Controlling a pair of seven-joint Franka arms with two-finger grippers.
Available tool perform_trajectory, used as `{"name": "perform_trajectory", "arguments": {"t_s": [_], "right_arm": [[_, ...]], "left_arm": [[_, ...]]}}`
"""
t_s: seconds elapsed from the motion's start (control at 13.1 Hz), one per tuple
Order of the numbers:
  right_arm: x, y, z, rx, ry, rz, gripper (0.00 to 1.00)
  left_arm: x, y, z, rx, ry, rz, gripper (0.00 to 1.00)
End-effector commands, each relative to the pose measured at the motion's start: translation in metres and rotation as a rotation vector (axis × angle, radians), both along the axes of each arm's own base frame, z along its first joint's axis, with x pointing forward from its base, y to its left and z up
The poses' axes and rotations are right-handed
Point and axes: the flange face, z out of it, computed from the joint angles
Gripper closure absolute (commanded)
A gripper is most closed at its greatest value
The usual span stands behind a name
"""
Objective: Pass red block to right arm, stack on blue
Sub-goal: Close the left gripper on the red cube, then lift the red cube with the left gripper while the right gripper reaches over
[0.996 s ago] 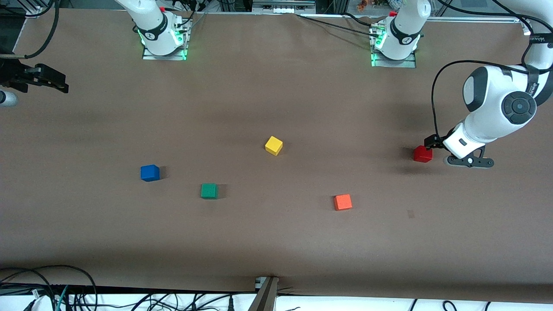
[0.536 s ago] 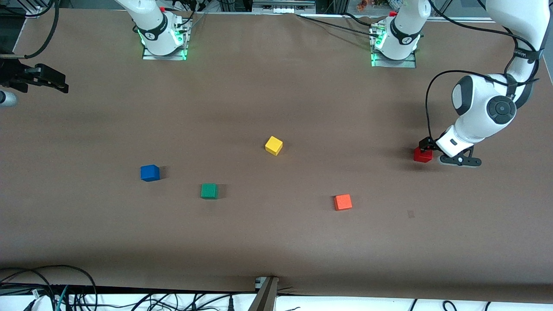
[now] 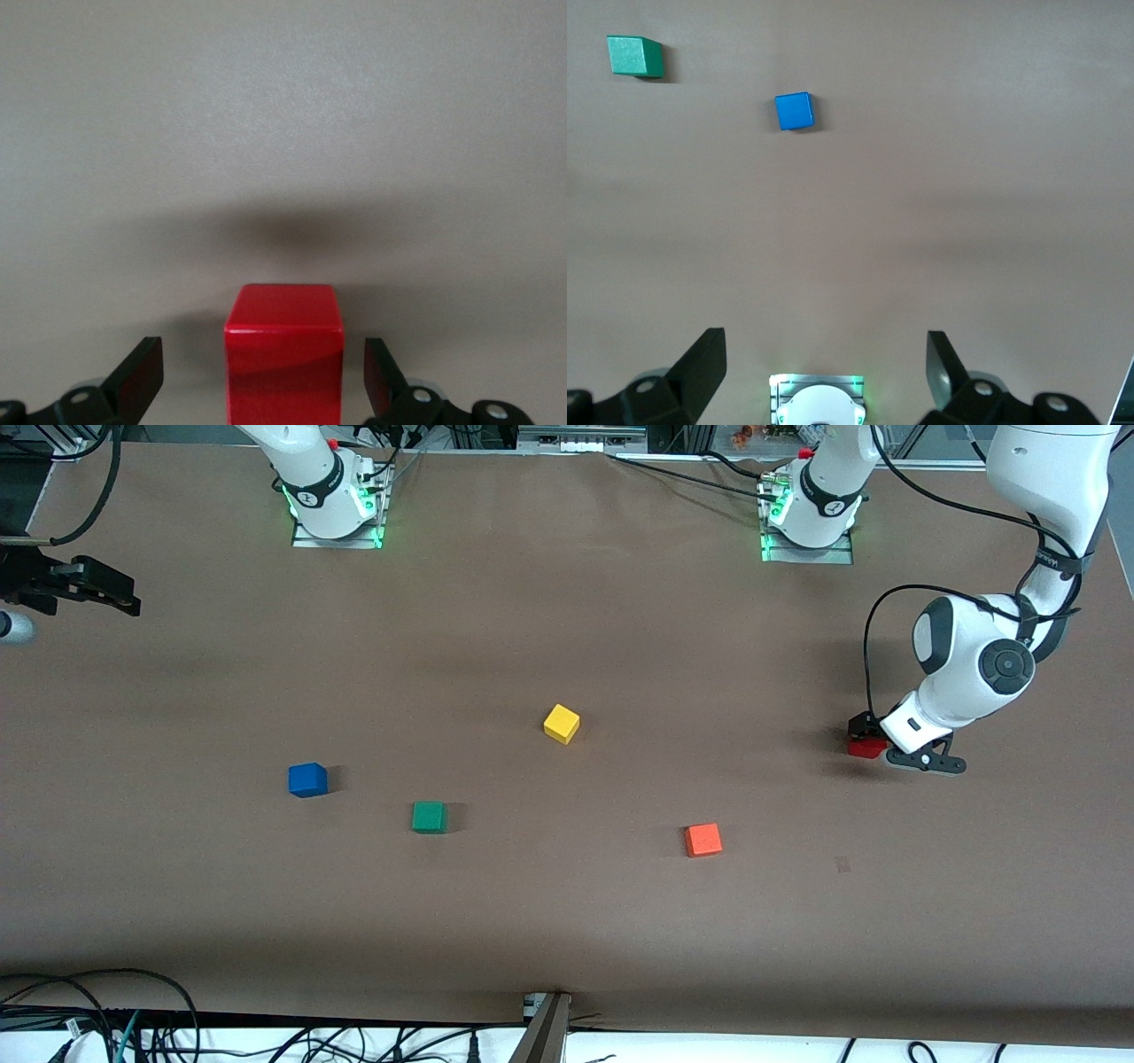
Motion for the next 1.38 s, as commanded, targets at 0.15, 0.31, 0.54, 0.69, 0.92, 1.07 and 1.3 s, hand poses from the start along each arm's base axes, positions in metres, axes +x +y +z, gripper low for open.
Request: {"name": "perform_trajectory", "arguments": {"t_s": [0.15,0.31,0.54,0.69,0.92,1.07,1.3], "right_arm": [[0.003,-0.002,0.004,0.019,-0.004,0.001,0.0],[0.005,0.001,0.001,0.018,-0.001,0.006,0.0],[0.009,0.008,-0.005,0.043,0.009,-0.002,0.0],[0.011,0.01,-0.011,0.045,0.021,0.001,0.0],[0.018,0.01,-0.029,0.043,0.061,0.006,0.0],[0.02,0.01,-0.031,0.046,0.061,0.005,0.0],[0.028,0.015,-0.046,0.101,0.084,0.003,0.0]], "left_arm": [[-0.004,-0.001,-0.01,-0.003,0.012,-0.029,0.0],[-0.004,-0.002,-0.013,-0.004,0.016,-0.029,0.0],[-0.003,-0.002,-0.012,-0.005,0.02,-0.029,0.78],[-0.005,-0.013,-0.012,-0.007,0.069,-0.048,0.91],[0.006,-0.017,0.007,-0.004,0.079,-0.057,0.99],[0.027,-0.035,0.047,-0.01,0.11,-0.132,1.0],[0.054,-0.049,0.087,-0.057,0.098,-0.281,1.0]]}}
